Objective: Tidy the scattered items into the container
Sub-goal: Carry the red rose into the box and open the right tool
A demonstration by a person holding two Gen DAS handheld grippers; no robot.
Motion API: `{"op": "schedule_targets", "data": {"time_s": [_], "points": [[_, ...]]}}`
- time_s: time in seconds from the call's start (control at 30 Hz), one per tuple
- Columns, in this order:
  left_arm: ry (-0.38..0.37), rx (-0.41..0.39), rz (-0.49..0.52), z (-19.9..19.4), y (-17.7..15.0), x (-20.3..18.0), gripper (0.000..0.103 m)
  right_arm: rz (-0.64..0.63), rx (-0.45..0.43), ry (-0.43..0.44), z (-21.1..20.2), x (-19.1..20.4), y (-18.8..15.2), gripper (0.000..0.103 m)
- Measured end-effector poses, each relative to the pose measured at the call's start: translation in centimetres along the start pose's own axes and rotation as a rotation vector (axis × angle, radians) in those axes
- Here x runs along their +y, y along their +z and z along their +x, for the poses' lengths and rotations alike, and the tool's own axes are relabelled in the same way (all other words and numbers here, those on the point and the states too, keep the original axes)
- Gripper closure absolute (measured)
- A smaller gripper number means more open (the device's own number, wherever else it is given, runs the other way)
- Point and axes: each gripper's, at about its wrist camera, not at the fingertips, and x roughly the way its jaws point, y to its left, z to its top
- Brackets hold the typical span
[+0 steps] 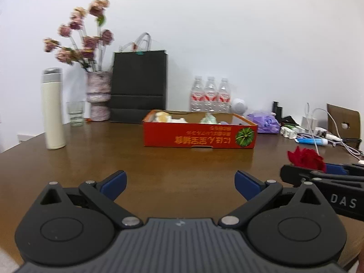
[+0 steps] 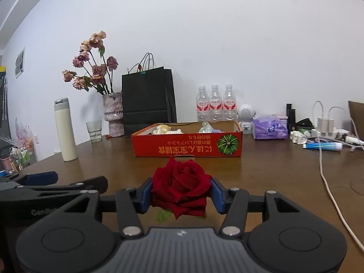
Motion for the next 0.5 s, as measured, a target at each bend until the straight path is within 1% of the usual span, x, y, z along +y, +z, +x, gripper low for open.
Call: {"op": "schedule_targets", "data": {"time_s": [0.07, 0.17, 0.23, 0.3, 0.37, 0.43, 0.5], "points": [[-0.022, -0.004, -0.001, 1.7, 1.9, 0.3, 0.0, -0.014, 0.006, 0.011, 1.9, -0.6, 1.5, 0.051], [-0.024, -0.05, 0.023, 5.2, 5.0, 0.3, 0.0, -0.025, -0.024, 0.027, 4.8, -1.6, 4.1, 0.051], [-0.027, -0.077, 0.029, 8.6, 7.3, 0.6, 0.0, -0.03, -0.052, 0.039, 7.3, -2.3, 6.3, 0.051], [-0.012, -0.102, 0.008, 13.0, 10.2, 0.9, 0.0, -0.037, -0.071, 0.043, 10.7, -3.1, 9.1, 0.05], [-0.011, -0.09, -0.03, 17.6, 13.2, 1.3, 0.0, -0.013, -0.03, 0.045, 15.7, -4.4, 12.5, 0.05], [-0.007, -0.039, -0.04, 21.7, 15.5, 1.7, 0.0, 0.022, 0.057, 0.013, 21.1, -5.9, 15.8, 0.052], [0.027, 0.017, -0.061, 24.8, 17.0, 2.3, 0.0, 0.054, 0.121, -0.02, 24.7, -7.1, 18.0, 0.052]]}}
